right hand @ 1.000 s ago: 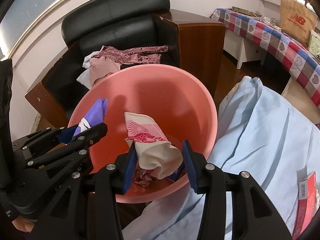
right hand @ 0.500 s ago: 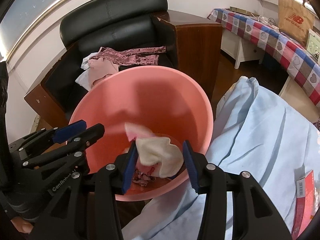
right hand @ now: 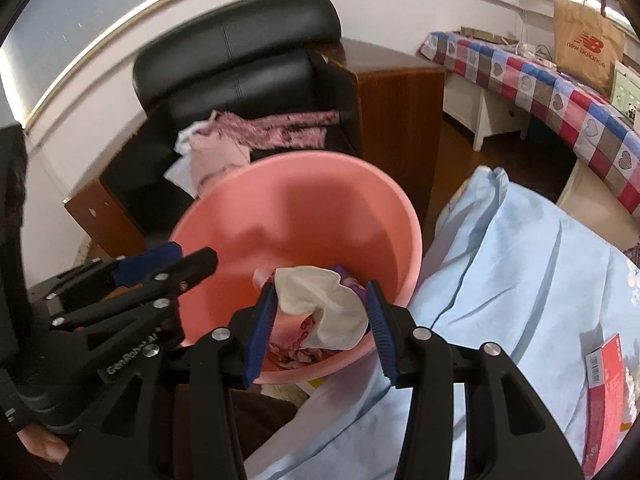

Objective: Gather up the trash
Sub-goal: 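Move both tools back from the bucket to the table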

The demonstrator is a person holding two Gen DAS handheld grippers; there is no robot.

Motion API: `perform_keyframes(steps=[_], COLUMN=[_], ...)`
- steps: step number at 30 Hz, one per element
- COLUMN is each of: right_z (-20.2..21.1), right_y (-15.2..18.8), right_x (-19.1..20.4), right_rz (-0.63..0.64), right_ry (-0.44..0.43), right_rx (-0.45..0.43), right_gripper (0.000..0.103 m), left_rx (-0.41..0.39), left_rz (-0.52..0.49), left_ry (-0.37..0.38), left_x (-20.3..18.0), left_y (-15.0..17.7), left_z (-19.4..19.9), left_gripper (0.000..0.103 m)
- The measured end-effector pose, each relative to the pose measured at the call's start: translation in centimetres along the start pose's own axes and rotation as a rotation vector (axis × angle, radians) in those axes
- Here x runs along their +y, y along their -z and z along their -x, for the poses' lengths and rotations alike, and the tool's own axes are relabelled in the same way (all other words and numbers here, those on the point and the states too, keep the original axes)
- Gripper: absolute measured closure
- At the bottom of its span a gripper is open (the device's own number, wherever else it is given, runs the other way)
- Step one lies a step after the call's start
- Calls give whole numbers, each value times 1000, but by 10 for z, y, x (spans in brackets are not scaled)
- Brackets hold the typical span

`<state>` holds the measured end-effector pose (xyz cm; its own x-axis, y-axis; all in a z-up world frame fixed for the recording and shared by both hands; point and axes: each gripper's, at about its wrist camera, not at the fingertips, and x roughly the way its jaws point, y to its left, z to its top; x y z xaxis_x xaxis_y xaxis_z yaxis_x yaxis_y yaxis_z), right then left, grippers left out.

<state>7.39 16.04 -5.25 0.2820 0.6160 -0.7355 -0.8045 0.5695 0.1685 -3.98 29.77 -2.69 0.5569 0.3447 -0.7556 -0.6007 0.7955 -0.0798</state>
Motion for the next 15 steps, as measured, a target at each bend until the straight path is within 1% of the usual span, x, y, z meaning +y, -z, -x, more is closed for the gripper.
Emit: perform_keyframes(steps=[3, 7, 12, 15], right_z=[12, 21, 14, 9], right_y=[0, 2, -3, -8], right_x=[-1, -2, 2, 4], right_rz=[-1, 1, 23, 18], right_ry=[10, 15, 33, 33], right_rx=[-27, -35, -33, -27], right_gripper=[56, 56, 56, 56], left_rx=[-12, -18, -24, -23], left_rz=[-7, -15, -20, -3], left_ry=[5, 8, 4, 5], left_x=[-2, -5, -6, -1], left_y=[0, 2, 2, 3], left_z=[9, 17, 21, 24], left_gripper=[68, 68, 68, 68])
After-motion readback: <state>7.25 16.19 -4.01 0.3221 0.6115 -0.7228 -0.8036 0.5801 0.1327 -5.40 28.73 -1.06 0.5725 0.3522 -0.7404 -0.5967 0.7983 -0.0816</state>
